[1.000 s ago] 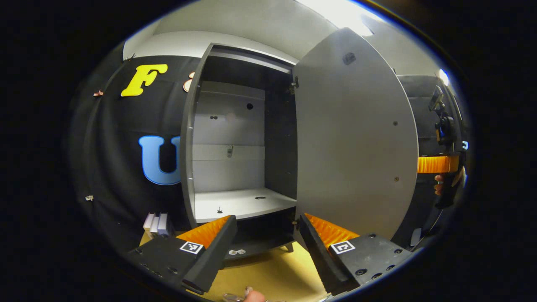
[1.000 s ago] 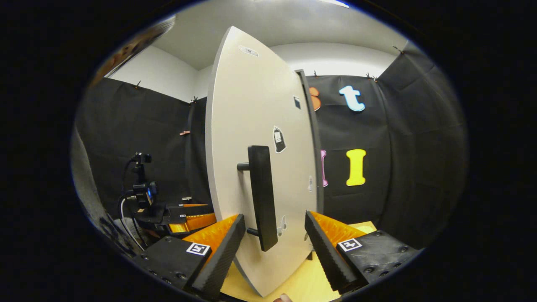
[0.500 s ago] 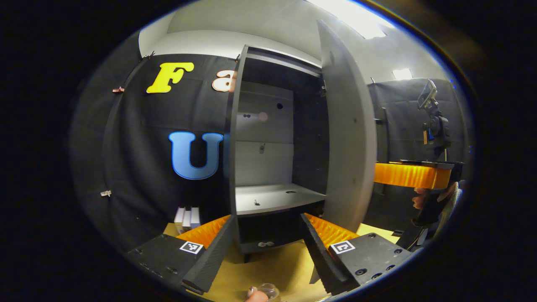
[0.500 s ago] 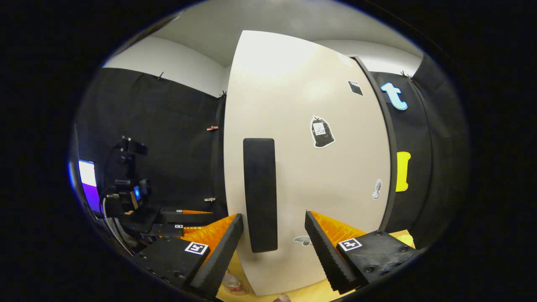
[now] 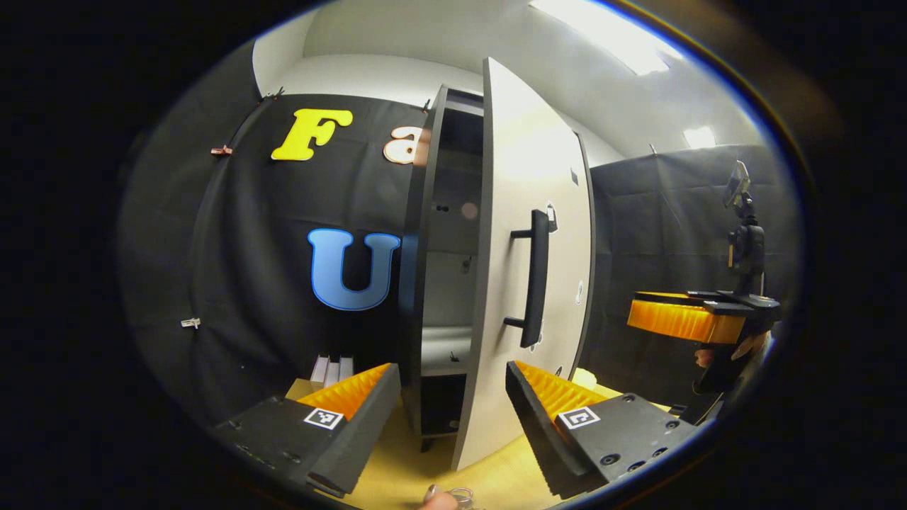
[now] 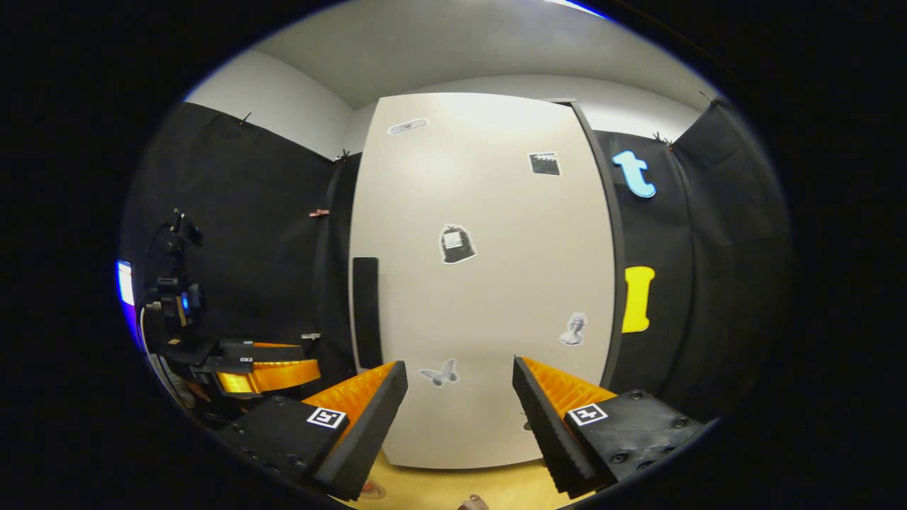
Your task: Open the cabinet door with the right hand, grasp the bottle in the cabinet with the left hand and place it on the coaster, then close the cabinet door with the right hand.
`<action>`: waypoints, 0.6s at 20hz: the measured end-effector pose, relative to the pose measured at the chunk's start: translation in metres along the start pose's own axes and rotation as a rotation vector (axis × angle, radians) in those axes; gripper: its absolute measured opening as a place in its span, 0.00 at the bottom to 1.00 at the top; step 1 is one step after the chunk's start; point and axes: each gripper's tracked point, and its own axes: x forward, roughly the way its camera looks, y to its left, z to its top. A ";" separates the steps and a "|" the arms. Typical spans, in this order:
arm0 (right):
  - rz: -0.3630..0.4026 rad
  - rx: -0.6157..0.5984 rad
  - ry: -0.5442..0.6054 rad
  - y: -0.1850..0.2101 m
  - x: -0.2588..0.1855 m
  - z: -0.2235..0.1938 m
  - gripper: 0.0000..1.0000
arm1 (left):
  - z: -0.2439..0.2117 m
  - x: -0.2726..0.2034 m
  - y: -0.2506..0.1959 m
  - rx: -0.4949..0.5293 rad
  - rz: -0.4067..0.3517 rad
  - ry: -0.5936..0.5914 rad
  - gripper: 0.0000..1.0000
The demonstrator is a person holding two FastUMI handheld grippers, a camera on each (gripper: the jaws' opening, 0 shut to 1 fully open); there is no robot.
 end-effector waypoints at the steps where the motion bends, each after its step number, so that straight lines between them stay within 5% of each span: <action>1: -0.038 0.003 -0.005 -0.013 0.000 0.002 0.97 | 0.002 -0.001 0.002 0.014 0.020 0.000 0.95; 5: -0.156 0.008 -0.018 -0.045 -0.004 0.005 0.99 | 0.006 0.002 -0.021 0.016 0.019 -0.005 0.94; 12: -0.197 -0.026 -0.060 -0.060 -0.005 0.015 0.99 | 0.012 0.009 -0.036 0.012 0.003 -0.017 0.94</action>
